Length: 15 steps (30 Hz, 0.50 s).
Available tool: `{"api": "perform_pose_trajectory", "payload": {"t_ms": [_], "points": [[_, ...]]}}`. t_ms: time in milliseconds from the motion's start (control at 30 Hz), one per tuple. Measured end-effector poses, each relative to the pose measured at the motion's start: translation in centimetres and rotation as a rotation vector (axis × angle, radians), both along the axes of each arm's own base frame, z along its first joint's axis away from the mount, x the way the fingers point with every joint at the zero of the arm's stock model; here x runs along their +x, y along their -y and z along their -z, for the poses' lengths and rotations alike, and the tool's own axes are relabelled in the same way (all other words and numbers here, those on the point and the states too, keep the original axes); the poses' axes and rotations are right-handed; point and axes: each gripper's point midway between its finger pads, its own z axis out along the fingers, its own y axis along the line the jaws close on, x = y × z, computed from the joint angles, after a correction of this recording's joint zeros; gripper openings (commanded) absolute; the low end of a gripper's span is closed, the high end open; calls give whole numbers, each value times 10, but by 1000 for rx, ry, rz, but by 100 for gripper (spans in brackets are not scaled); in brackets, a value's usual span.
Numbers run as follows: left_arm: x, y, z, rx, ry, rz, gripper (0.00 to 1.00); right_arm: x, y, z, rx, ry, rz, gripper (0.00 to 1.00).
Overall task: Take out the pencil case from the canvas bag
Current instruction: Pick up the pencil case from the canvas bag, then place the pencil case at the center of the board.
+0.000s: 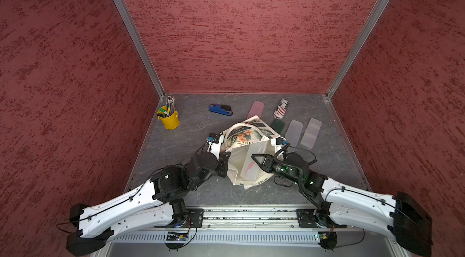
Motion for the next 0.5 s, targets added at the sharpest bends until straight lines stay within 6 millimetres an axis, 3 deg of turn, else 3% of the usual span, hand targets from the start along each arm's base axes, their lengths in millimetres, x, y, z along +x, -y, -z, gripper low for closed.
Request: {"api": "perform_pose_trajectory", "payload": {"t_ms": [200, 367, 500], "points": [[5, -23, -9, -9, 33, -72, 0, 2, 39, -22, 8, 25, 116, 19], [5, -41, -6, 11, 41, -113, 0, 8, 59, -38, -10, 31, 193, 19], [2, -54, -4, 31, 46, -133, 0, 17, 73, -62, -33, 72, 263, 19]]}}
